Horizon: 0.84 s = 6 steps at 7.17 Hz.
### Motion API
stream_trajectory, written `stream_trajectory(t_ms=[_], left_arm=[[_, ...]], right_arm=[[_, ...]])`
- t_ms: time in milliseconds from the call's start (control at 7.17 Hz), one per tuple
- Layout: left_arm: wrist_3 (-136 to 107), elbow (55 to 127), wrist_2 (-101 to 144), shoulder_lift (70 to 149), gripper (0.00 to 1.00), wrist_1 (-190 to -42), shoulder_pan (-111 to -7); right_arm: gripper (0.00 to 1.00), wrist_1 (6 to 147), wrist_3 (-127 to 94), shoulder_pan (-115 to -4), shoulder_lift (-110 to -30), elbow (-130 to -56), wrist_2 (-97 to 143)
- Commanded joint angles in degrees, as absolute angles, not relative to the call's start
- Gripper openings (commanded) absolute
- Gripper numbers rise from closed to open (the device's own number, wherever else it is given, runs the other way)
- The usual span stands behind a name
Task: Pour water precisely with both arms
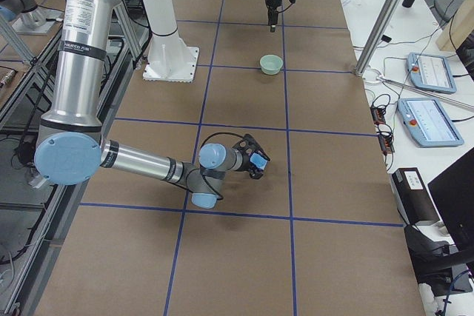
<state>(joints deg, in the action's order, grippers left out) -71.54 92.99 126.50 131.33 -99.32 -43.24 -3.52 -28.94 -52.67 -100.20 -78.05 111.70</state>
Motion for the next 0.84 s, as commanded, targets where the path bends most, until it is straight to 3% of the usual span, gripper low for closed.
stream_trajectory(t_ms=[0,418,697], left_arm=[[-71.5,93.0,126.5,131.3,1.00,-99.3,-43.2],[-70.8,94.7,126.6,127.4,1.00,-99.5,-45.8],[-70.2,94.2,126.6,126.9,1.00,-99.4,-46.9]], right_arm=[[0.57,0.3,-29.4,-52.7,-97.3,-81.3,111.6],[0.56,30.1,-29.5,-52.7,-83.9,-91.1,110.7],[0.56,52.7,-29.4,-44.4,-76.2,-100.3,100.5]])
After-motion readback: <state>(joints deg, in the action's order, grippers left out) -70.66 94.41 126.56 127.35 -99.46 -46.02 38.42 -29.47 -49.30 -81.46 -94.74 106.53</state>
